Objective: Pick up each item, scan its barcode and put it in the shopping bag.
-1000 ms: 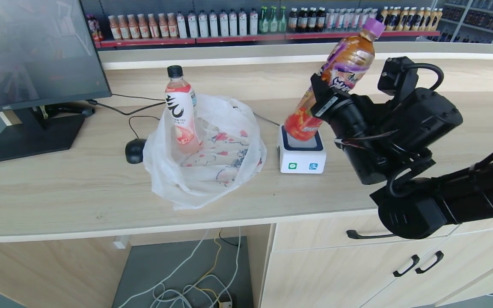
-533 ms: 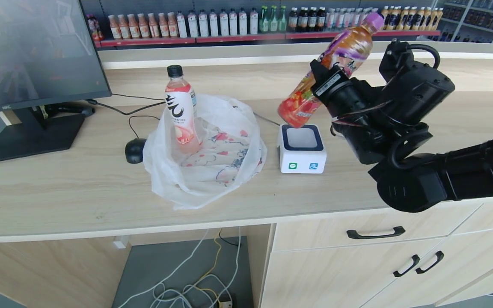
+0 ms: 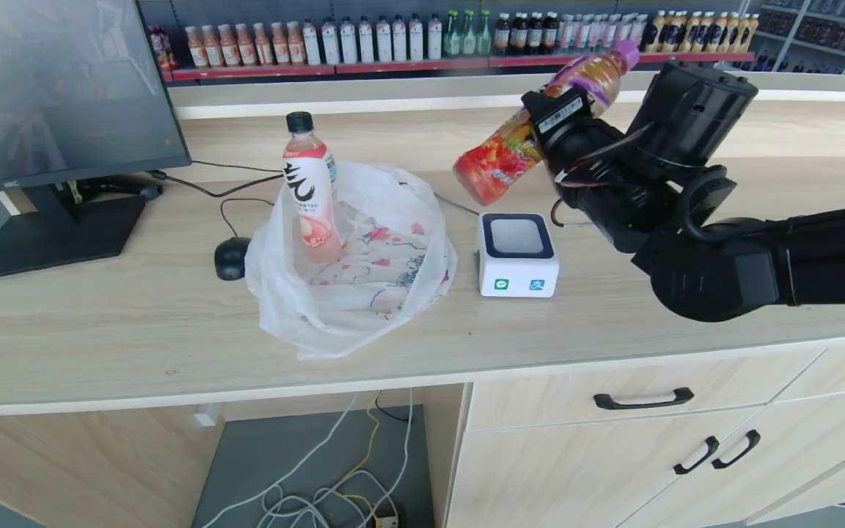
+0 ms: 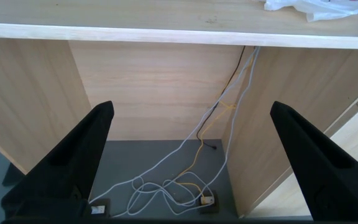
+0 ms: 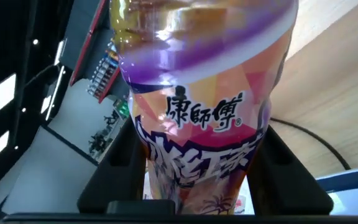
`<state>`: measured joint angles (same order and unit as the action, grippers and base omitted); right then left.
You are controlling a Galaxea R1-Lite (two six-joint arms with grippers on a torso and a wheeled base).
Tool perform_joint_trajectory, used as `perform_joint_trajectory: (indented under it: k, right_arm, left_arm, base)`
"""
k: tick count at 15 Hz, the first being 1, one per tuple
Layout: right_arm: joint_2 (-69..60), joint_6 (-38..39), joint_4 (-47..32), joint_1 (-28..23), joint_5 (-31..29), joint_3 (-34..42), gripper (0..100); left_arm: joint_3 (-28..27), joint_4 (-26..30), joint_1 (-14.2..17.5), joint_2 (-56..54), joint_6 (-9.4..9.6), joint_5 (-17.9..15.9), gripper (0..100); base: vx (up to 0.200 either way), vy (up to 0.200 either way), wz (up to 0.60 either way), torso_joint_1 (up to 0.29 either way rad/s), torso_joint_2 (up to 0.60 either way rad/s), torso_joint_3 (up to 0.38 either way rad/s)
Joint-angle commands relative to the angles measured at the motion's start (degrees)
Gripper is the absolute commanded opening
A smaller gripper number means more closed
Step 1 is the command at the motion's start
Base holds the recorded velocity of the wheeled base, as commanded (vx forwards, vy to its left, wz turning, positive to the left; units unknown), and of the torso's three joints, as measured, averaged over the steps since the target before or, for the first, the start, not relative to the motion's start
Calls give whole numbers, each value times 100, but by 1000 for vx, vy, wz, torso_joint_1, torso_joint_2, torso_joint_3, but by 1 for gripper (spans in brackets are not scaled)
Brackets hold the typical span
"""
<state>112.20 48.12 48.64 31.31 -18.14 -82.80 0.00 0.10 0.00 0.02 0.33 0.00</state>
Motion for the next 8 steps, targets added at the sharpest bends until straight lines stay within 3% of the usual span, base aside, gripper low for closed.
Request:
perform_joint_trajectory:
  k: [1, 4, 8]
  right_arm:
    - [3, 268, -127, -63, 12, -26, 0]
    - [30, 928, -426, -72, 3, 53, 0]
    - [118, 1262, -461, -72, -5, 150, 0]
  left_arm:
    - [0, -1, 0, 6, 2, 0, 100]
    - [0, -1, 0, 6, 2, 0, 100]
    - [0, -1, 0, -2, 2, 0, 100]
  base:
    - [0, 0, 0, 0, 0, 0]
    - [0, 0, 0, 0, 0, 0]
    - [0, 0, 0, 0, 0, 0]
